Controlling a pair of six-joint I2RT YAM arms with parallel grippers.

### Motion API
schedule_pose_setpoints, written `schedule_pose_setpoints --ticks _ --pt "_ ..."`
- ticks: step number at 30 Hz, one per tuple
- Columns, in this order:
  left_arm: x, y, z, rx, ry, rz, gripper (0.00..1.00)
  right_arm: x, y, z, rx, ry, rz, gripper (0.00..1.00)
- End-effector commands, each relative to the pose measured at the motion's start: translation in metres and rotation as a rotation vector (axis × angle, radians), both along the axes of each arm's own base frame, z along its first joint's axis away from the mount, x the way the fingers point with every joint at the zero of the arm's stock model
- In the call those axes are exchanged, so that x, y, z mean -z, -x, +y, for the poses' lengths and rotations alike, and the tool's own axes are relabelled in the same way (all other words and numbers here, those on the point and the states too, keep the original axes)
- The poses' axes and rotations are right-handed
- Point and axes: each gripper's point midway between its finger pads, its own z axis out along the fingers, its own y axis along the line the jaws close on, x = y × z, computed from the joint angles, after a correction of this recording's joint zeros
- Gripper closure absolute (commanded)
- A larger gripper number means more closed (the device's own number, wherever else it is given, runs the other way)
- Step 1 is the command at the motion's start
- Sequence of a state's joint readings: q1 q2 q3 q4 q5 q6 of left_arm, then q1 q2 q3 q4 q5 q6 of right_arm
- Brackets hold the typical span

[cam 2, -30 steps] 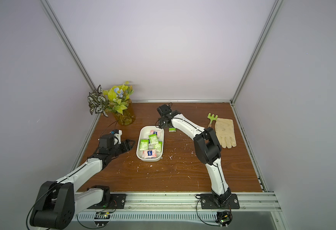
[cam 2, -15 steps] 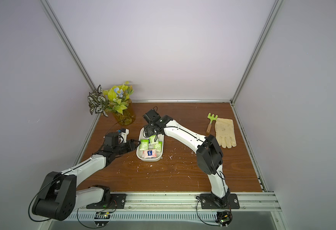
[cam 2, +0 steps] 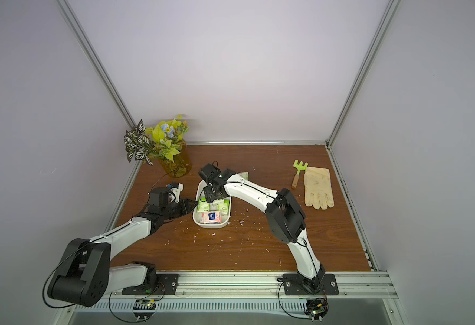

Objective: Take the pocket tissues out of the storage box
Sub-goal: Pick up the pocket tissues from the storage box.

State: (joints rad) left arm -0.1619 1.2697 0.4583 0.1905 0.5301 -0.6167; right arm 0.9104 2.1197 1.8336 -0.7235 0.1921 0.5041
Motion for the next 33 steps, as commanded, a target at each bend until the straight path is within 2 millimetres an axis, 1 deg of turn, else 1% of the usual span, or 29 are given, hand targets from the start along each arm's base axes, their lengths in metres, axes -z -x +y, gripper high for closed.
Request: schedule_pose_setpoints --ticks 1,9,27,32,33 --pt "-0.001 -0.001 -0.001 0.012 -0.021 -0.011 0.73 0.005 0.005 -0.001 -0.009 0.011 0.014 0.25" --pt "0.0 0.0 0.0 0.009 -0.026 -0.009 0.76 0.021 0.007 0.0 -0.014 0.024 0.039 0.26" --pt "0.001 0.002 0.001 0.005 -0.027 -0.003 0.79 0.042 0.01 0.005 -0.028 0.037 0.065 0.29" --pt "0.002 0.002 0.001 0.003 -0.025 -0.003 0.79 0.044 0.009 0.005 -0.029 0.045 0.06 0.33" --pt "0.001 0.002 0.001 0.003 -0.024 -0.006 0.79 0.043 0.009 0.004 -0.028 0.047 0.058 0.38"
